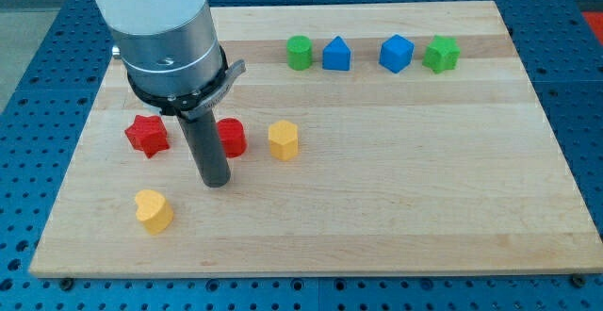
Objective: Move the yellow heart diagonally bottom right to the red circle
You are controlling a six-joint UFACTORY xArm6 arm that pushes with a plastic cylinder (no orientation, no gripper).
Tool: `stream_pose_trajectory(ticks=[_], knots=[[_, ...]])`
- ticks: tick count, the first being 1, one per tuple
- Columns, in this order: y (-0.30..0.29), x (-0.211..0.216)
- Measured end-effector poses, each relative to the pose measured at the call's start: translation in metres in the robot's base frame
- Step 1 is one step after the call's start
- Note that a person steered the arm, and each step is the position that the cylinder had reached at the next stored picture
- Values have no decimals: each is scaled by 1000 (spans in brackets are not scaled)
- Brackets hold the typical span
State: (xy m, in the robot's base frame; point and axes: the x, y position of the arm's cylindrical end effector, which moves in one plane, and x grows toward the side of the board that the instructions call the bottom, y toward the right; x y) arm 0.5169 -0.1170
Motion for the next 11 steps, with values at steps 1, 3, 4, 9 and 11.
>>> stream_pose_trajectory(ticks=[1, 3, 4, 9, 11], knots=[[-46, 2], [-111, 5], [-109, 33], [-98, 61], [-33, 38]])
